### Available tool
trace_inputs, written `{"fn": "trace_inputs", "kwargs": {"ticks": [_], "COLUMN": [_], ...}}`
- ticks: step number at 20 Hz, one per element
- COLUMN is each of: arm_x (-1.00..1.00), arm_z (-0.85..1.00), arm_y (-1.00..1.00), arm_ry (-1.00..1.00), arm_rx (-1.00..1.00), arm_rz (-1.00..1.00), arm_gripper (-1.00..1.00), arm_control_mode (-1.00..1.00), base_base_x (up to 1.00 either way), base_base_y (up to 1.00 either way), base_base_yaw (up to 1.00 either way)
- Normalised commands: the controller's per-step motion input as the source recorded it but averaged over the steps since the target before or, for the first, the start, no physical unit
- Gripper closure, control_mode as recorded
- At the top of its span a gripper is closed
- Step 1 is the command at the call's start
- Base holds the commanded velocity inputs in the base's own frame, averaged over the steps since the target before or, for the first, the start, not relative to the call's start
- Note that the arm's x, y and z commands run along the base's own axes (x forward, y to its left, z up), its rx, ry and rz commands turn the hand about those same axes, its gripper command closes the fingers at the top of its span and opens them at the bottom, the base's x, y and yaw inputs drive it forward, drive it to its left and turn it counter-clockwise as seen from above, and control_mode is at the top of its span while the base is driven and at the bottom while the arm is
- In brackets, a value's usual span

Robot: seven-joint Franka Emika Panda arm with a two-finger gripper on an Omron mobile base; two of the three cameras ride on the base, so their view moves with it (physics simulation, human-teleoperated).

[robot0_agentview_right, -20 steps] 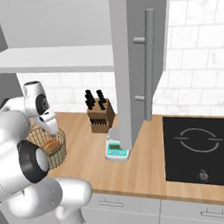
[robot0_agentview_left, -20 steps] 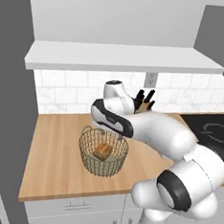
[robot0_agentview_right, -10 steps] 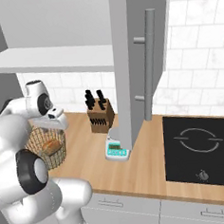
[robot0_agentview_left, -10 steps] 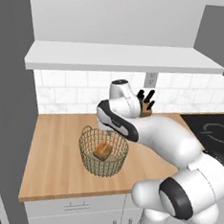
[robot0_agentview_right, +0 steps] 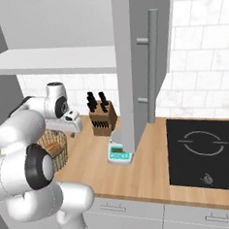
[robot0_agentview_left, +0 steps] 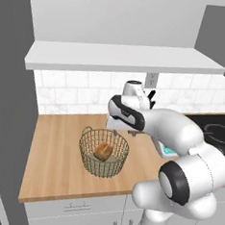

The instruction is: Open the cabinet, pick up the bread from the cabinet and place it in the basket. Then move the basket to the dining counter.

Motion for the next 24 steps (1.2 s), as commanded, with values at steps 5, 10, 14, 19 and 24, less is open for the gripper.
{"fn": "trace_inputs", "kwargs": {"ticks": [5,10,14,19,24], "arm_x": [0.00,0.00,0.00,0.00,-0.02], "arm_z": [-0.31,-0.50,-0.49,-0.36,-0.14], "arm_y": [0.00,0.00,0.00,0.02,0.17], "arm_ry": [0.00,0.00,0.00,0.00,0.00], "arm_rx": [0.00,0.00,0.00,0.00,0.00], "arm_rz": [0.05,0.05,0.05,0.05,0.03], "arm_gripper": [-1.00,-1.00,-1.00,-1.00,-1.00], "arm_control_mode": [-1.00,-1.00,-1.00,-1.00,-1.00], "base_base_x": [0.00,0.00,0.00,0.00,0.00], "base_base_y": [0.00,0.00,0.00,0.00,0.00], "base_base_yaw": [0.00,0.00,0.00,0.00,0.00]}}
